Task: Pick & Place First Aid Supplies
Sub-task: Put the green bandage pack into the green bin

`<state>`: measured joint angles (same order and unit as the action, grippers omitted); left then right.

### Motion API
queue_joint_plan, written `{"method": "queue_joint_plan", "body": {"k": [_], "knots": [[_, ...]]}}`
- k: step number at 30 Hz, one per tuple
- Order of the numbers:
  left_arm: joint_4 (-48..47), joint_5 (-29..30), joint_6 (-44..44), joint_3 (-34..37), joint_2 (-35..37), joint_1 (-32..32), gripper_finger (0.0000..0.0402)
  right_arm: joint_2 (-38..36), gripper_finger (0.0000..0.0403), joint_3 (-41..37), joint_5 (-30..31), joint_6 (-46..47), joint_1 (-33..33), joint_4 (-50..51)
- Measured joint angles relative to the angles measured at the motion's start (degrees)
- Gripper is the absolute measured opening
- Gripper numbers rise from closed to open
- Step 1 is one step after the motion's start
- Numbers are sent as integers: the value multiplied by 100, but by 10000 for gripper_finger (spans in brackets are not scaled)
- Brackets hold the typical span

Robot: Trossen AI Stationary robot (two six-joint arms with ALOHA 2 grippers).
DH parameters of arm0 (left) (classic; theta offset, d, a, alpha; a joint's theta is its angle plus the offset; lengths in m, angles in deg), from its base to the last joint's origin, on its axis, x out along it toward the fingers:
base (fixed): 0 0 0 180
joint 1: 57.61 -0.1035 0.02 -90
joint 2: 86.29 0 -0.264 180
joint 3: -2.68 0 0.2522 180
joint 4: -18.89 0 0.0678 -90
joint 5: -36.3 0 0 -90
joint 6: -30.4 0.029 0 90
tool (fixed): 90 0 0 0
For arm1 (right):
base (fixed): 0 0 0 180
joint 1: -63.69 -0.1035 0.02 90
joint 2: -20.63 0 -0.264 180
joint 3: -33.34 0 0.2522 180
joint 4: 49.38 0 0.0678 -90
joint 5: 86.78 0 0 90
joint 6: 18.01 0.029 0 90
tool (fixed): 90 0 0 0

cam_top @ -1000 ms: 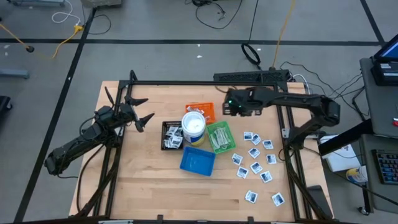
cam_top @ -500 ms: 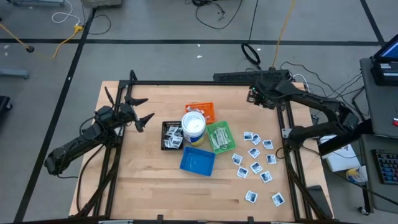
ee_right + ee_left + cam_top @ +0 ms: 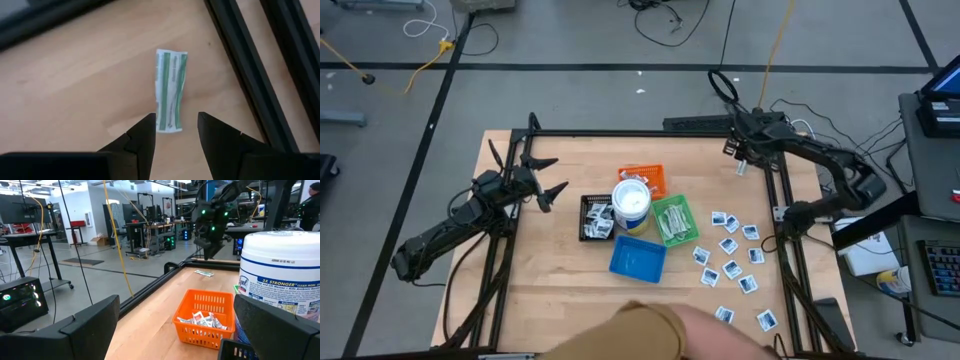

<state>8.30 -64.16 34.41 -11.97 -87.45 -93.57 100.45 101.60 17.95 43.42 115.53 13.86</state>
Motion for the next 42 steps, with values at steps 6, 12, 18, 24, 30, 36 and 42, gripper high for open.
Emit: {"method": "queue_joint_plan", "body": {"k": [6, 12, 18, 24, 30, 36, 42], "knots": [[2, 0, 0, 0, -2, 0, 397, 759, 139, -2, -313, -111, 110, -205], [2, 0, 0, 2, -1, 0, 397, 1258, 139, 0, -461, -114, 215, -442], [2, 0, 0, 0, 0, 0, 397, 1495, 138, -2, -452, -229, 403, -494], [2, 0, 0, 0, -2, 0, 397, 1625, 87, 26, -736, -389, 454, -545], [2, 0, 0, 0, -1, 0, 397, 1591, 8, 19, -759, -666, 448, -579], [2, 0, 0, 0, -2, 0, 397, 1239, 3, 2, -966, -861, 426, -371], [2, 0, 0, 0, -2, 0, 397, 611, 2, 140, -928, -899, 211, 336]]}}
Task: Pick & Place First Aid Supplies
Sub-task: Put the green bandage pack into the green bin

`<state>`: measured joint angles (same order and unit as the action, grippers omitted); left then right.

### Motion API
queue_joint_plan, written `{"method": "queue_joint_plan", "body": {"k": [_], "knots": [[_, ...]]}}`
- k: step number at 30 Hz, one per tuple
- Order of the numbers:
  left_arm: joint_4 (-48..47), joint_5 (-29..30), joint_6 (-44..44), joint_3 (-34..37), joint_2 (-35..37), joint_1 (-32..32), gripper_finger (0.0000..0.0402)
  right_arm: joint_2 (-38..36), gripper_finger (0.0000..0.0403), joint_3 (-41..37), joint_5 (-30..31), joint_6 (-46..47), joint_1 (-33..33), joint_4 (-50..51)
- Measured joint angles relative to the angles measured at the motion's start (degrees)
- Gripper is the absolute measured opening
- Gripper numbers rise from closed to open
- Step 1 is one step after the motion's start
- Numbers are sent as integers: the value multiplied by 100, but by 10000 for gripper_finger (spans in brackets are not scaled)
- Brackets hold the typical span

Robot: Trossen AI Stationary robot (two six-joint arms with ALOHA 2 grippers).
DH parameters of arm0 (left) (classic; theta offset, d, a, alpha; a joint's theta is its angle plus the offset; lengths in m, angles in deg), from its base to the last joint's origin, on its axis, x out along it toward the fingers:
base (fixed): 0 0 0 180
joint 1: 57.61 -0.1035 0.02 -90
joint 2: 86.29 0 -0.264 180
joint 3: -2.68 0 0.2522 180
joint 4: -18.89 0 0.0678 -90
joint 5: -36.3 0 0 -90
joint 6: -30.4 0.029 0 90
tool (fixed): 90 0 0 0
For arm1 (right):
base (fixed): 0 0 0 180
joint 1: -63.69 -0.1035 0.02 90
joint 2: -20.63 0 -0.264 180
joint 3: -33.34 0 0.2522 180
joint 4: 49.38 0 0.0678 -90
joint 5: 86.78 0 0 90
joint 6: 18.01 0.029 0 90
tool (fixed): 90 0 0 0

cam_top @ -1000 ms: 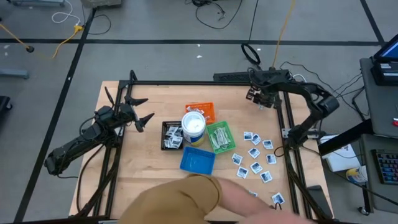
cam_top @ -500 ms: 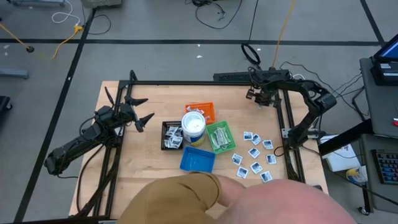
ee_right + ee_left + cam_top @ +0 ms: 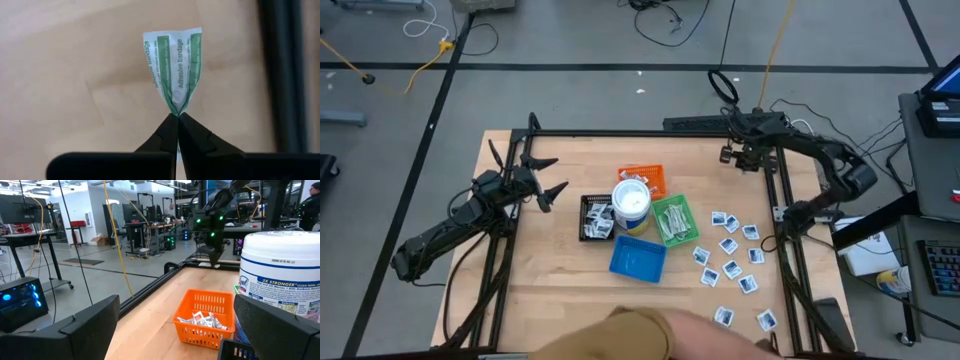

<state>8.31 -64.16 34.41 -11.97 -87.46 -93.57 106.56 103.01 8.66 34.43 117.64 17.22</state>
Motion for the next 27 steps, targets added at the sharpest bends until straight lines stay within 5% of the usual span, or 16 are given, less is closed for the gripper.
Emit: {"method": "queue_joint_plan", "body": {"k": [14, 27], "knots": [[0, 0, 0, 0, 0, 0, 397, -1144, 1, 74, -13, 835, -1252, 1450], [0, 0, 0, 0, 0, 0, 397, -755, 0, 753, -602, 1449, -3167, 1228]]}}
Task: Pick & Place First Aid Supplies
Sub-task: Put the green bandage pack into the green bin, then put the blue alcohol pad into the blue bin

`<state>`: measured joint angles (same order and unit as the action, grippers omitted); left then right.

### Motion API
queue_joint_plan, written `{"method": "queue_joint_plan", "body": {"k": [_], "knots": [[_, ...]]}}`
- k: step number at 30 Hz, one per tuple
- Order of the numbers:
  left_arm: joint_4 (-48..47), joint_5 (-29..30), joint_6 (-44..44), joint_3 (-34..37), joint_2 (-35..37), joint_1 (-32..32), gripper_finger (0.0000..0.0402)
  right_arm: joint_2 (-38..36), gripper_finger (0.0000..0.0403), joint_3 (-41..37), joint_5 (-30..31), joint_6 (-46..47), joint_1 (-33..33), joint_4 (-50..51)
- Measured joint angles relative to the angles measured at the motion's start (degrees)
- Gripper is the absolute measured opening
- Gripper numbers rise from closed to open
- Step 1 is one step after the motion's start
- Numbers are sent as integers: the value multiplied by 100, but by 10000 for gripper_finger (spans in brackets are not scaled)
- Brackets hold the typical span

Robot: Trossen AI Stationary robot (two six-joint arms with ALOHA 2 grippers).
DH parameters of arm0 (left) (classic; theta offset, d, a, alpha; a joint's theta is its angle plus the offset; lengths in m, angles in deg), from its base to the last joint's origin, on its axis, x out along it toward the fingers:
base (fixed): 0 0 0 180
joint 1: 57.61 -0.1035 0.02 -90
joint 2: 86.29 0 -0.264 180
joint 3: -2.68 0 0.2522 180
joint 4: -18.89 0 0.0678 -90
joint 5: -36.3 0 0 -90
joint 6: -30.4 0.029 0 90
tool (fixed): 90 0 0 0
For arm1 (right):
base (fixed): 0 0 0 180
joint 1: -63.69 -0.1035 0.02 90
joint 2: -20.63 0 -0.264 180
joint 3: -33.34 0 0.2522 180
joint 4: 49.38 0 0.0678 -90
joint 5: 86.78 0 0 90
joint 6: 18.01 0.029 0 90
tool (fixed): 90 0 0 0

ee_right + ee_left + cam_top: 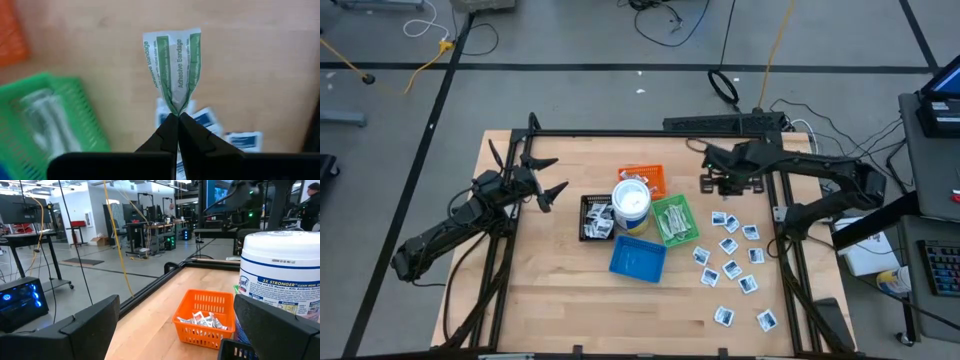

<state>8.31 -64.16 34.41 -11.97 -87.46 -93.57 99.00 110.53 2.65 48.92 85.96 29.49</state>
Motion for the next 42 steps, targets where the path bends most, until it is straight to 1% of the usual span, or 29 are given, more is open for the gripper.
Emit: {"method": "queue_joint_plan", "body": {"k": [9, 14, 20, 26, 31, 34, 36, 39, 42], "knots": [[0, 0, 0, 0, 0, 0, 397, 664, 0, 612, -411, 145, -970, -688], [0, 0, 0, 0, 0, 0, 397, 1002, 0, 921, -422, 252, -1351, -982], [0, 0, 0, 0, 0, 0, 397, 1412, 0, 921, -416, 306, -1701, -1553], [0, 0, 0, 0, 0, 0, 397, 1866, 0, 918, -402, 282, -1871, -1713], [0, 0, 0, 0, 0, 0, 397, 2047, 5, 915, -402, 262, -1903, -1838], [0, 0, 0, 2, 0, 0, 397, 2030, 20, 915, -368, 273, -1903, -1831], [0, 0, 0, 0, 0, 0, 397, 2036, 40, 911, -370, 271, -1901, -1793], [1, 0, 0, 0, 0, 0, 397, 2016, 84, 906, -347, 224, -1901, -1795], [0, 0, 0, 0, 0, 0, 397, 1840, 133, 852, -87, 110, -1903, -1855]]}}
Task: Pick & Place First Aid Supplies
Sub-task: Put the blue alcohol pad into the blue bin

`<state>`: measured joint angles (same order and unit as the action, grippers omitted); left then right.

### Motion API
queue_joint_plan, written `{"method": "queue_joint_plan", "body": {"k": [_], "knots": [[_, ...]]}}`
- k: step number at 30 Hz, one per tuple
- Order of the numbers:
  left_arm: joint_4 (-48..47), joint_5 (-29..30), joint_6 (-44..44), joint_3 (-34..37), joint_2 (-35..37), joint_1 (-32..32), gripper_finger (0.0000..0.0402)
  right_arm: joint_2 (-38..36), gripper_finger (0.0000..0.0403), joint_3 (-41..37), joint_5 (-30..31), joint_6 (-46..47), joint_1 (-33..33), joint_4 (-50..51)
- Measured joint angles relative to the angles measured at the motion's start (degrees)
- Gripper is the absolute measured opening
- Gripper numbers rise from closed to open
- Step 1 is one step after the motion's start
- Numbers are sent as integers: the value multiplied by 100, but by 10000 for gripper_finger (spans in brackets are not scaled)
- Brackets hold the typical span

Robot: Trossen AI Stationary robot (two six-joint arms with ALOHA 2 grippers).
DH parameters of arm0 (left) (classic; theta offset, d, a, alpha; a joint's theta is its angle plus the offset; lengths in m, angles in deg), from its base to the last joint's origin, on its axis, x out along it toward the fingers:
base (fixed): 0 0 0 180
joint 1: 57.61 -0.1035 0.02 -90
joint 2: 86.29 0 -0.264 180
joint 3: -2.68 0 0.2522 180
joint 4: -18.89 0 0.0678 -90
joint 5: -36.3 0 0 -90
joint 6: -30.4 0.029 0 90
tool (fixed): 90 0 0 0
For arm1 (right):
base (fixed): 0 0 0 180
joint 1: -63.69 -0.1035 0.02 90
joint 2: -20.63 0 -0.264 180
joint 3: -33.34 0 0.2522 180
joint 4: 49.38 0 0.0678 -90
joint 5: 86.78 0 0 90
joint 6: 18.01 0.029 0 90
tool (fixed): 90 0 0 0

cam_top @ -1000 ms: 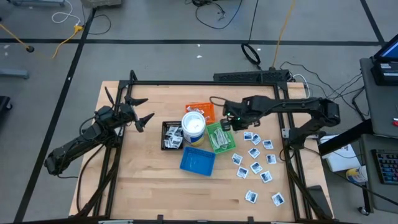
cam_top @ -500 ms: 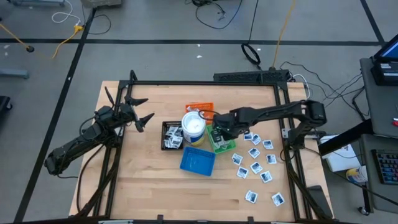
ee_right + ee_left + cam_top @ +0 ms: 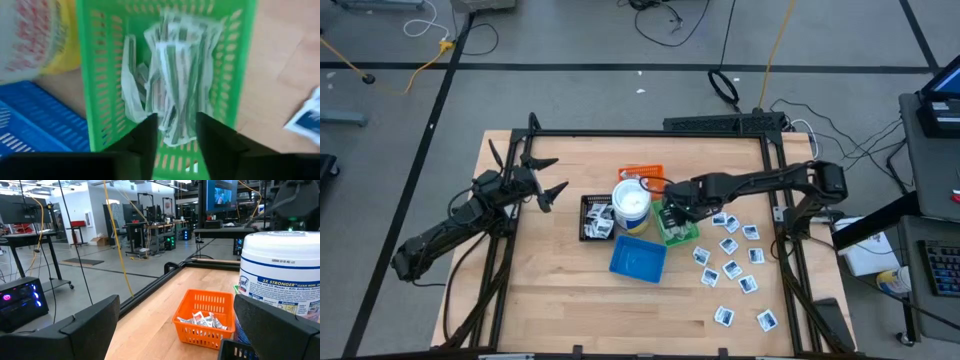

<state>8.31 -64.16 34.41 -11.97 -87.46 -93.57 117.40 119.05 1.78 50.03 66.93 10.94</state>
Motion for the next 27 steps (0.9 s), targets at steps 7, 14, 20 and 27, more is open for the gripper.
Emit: {"method": "queue_joint_plan", "body": {"k": [7, 14, 20, 27], "knots": [[0, 0, 0, 0, 0, 0, 397, -727, 194, -469, -19, -817, -22, -87], [0, 0, 0, 0, 0, 0, 397, -1194, 148, -1184, -401, -2147, -92, -7], [0, 0, 0, 0, 0, 0, 397, -1233, 78, -1463, -453, -2693, -57, -23], [0, 0, 0, 0, 0, 0, 397, -1224, 5, -1655, -458, -2870, -110, -483]]}}
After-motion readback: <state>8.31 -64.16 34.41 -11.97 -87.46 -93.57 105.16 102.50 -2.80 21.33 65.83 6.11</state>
